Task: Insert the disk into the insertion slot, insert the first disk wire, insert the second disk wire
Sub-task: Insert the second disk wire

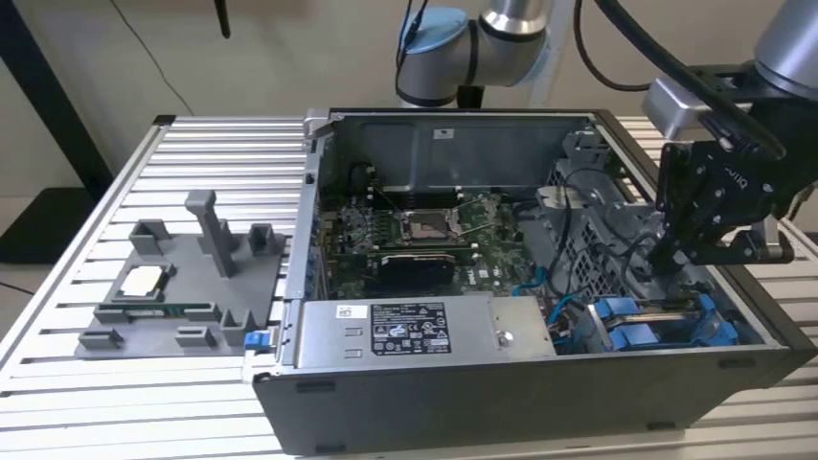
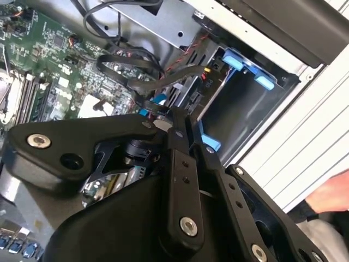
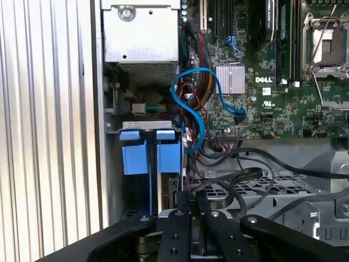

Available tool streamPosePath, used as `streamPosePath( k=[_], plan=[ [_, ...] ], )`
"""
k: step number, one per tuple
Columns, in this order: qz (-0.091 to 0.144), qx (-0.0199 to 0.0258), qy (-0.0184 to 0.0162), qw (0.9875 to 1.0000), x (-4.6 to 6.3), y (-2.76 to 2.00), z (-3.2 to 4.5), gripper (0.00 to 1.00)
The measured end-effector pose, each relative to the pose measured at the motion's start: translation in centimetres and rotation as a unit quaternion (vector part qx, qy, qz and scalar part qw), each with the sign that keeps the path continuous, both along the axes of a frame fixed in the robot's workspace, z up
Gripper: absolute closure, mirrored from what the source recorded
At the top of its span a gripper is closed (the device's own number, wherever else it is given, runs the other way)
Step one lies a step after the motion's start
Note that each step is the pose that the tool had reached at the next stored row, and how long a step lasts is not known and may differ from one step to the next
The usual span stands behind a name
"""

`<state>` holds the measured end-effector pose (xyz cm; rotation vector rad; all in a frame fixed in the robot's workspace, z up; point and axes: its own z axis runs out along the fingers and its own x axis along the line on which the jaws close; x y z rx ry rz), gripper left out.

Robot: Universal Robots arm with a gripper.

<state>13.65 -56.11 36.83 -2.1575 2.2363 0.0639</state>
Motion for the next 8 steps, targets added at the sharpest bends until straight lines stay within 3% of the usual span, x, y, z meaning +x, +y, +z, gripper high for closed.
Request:
streamPosePath(
  k=[8],
  plan=[
    [0.000,-0.0001,-0.0080,1.0000,0.0,-0.58,-1.27,0.84]
  ],
)
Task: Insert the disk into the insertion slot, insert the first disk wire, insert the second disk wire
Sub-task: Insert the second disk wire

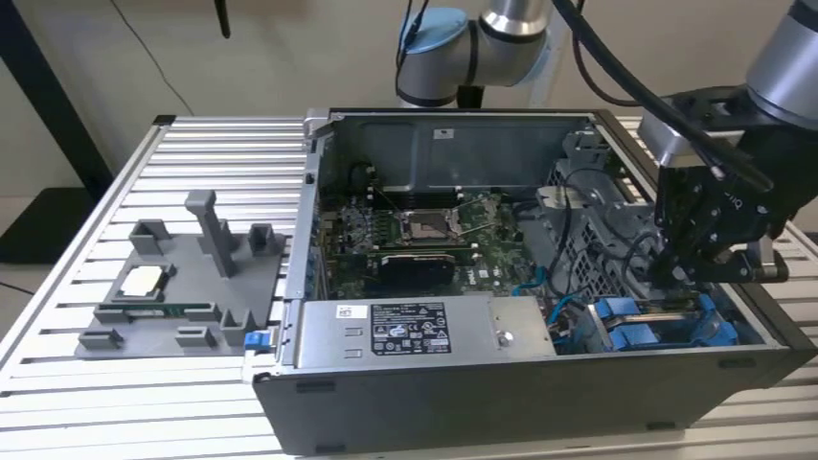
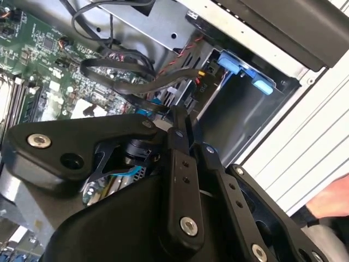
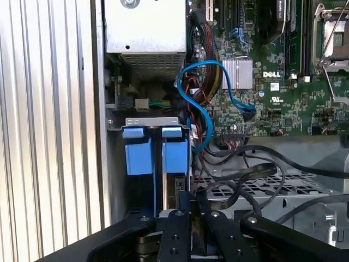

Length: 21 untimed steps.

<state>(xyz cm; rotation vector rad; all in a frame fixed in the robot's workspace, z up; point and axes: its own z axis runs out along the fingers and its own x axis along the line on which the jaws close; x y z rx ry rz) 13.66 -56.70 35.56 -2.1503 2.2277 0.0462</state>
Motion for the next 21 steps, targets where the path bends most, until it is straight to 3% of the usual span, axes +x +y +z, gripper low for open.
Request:
streamPosePath(
  k=[4,6,12,14,21],
  plan=[
    [0.000,0.0001,-0.0039,1.0000,0.0,-0.18,-0.41,0.84],
    [0.000,-0.0002,-0.0079,1.0000,-0.1,-0.19,-0.52,0.84],
    [0.000,-0.0010,-0.0319,0.9995,-1.0,-0.19,-0.84,0.84],
    [0.000,-0.0011,-0.0374,0.9993,-1.0,-0.19,-0.91,0.84],
    [0.000,-0.0013,-0.0388,0.9992,-1.0,-0.20,-1.09,0.84]
  ],
)
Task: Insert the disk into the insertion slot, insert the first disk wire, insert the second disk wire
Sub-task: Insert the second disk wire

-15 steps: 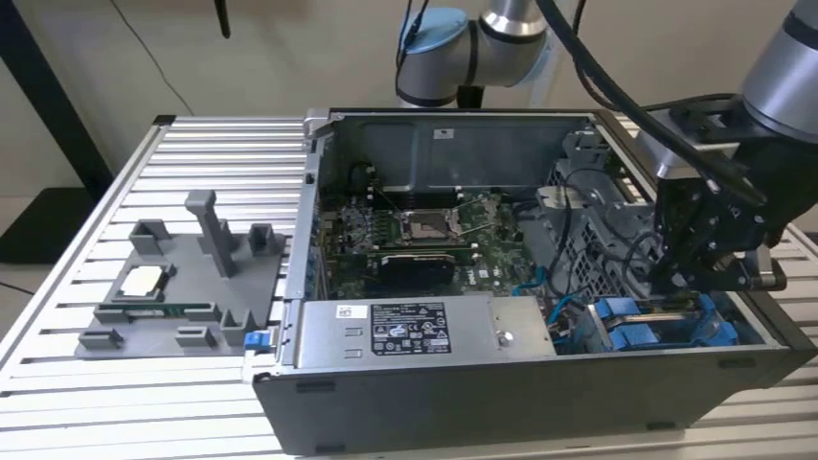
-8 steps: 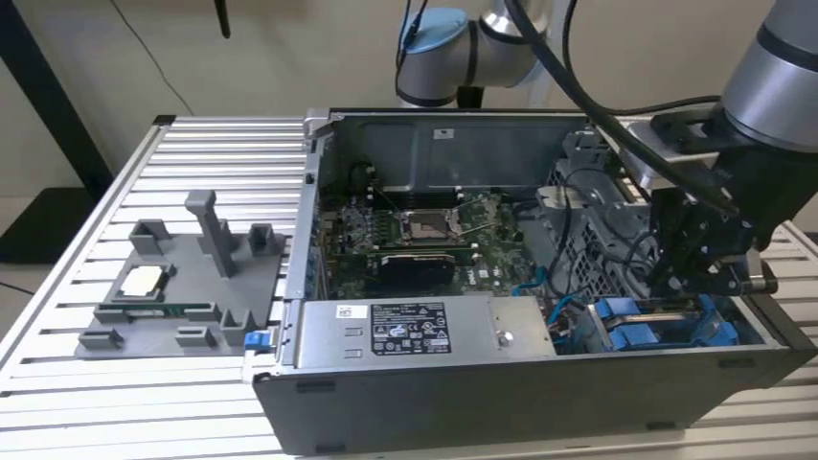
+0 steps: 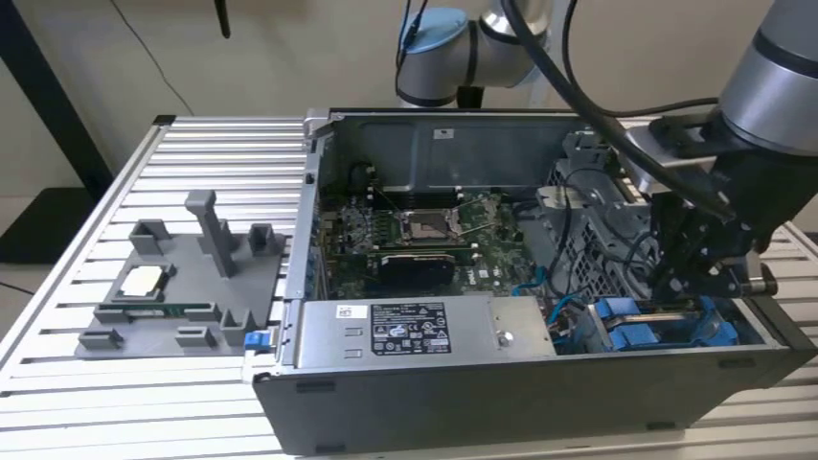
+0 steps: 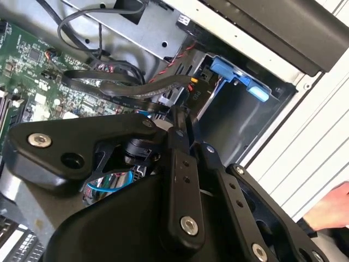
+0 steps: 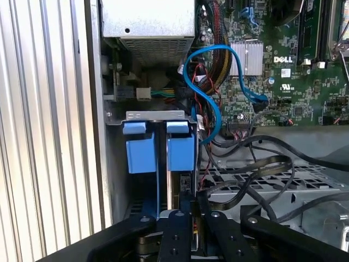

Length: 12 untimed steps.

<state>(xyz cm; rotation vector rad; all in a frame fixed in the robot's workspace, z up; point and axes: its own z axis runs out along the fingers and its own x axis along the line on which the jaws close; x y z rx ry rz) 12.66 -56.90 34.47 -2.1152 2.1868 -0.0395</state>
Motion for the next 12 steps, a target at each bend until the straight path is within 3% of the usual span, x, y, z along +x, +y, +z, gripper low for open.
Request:
streamPosePath(
  k=[12],
  plan=[
    [0.000,-0.0001,0.0000,1.0000,0.10,0.00,-0.30,0.84]
  ],
)
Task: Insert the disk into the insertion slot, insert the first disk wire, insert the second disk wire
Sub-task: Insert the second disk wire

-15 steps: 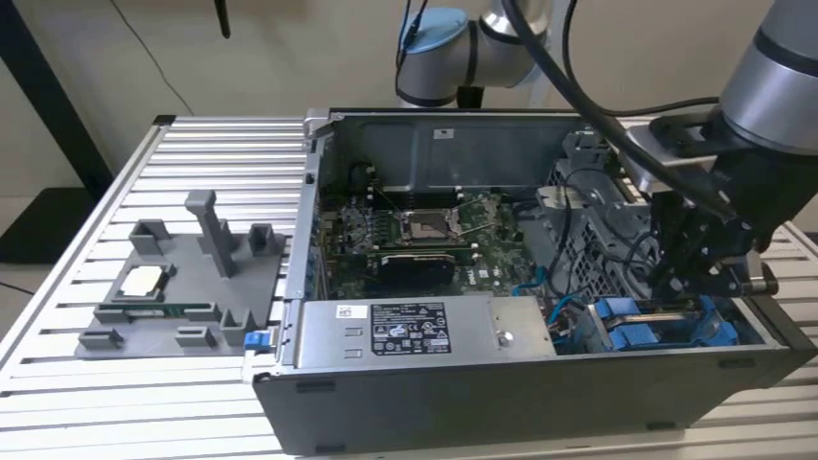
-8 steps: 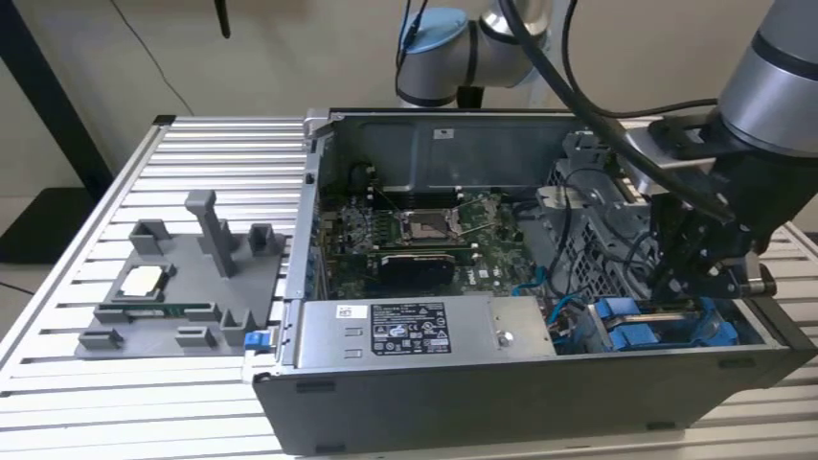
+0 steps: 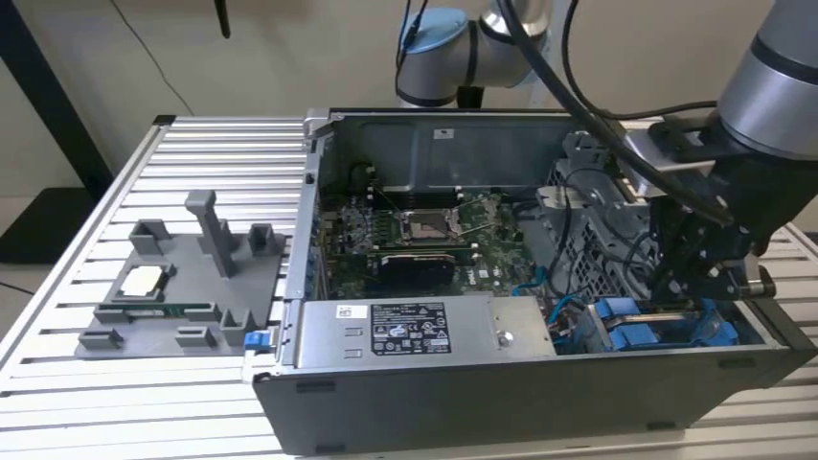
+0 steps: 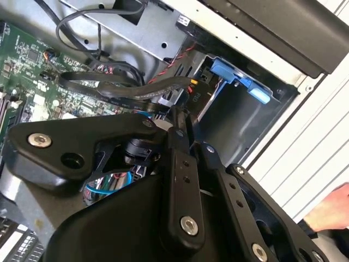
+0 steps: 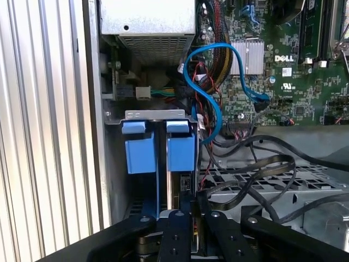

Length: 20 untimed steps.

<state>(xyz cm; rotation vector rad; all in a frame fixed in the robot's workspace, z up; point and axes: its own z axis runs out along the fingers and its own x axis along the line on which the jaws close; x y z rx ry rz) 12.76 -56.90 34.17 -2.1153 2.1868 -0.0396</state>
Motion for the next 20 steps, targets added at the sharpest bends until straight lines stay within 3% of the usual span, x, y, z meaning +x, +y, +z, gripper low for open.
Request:
streamPosePath(
  k=[9,12,13,20],
  plan=[
    [0.000,0.0001,0.0000,1.0000,0.0,-0.03,-0.76,0.84],
    [0.000,0.0000,0.0003,1.0000,0.0,-0.04,-0.89,0.76],
    [0.000,0.0002,0.0011,1.0000,0.0,-0.04,-0.73,0.69],
    [0.000,0.0001,0.0066,1.0000,0.0,-0.04,1.45,0.69]
  ],
)
